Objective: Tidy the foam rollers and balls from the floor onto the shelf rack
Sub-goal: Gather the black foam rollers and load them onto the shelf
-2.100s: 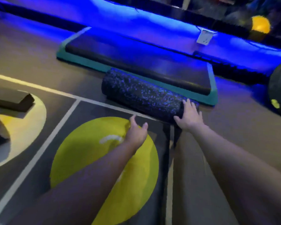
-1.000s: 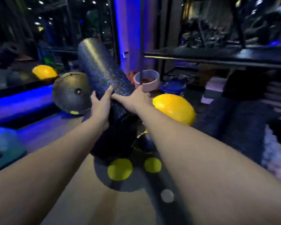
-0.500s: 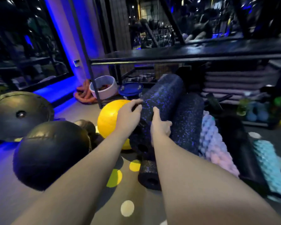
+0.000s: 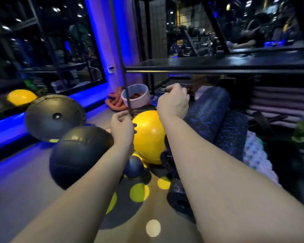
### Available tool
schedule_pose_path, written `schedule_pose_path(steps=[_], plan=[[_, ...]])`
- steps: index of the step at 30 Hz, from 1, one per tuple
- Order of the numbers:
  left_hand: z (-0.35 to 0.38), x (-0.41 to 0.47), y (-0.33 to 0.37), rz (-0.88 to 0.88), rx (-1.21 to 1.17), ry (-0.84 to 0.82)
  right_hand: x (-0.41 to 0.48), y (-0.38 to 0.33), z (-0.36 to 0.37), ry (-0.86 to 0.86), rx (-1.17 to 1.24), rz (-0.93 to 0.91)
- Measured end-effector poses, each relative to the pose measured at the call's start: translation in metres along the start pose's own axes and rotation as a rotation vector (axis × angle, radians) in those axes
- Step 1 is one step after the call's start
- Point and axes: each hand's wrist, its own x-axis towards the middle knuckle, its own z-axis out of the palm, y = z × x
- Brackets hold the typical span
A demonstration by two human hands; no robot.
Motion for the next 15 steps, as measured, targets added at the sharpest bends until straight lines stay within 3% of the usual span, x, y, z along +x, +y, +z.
schedule_pose_path(steps=[5, 9, 12, 15], plan=[[-0.165, 0.043, 0.035, 0.078, 0.295, 0.076, -0.088, -0.084, 0.095, -0.355, 0.165, -0.058], [-0.33, 0.051, 0.069, 0.1, 0.443, 0.115, -0.204, -0.174, 0.163, -0.666, 0.287, -0.211], [-0.498, 0.031, 0.081, 0.043, 0.431, 0.209, -0.351, -0.24, 0.217, -0.916, 0.371, -0.326], [-0.678, -0.018, 0.075, -0.016, 0.37, 0.503, -0.534, -0.281, 0.26, -1.196, 0.424, -0.37]])
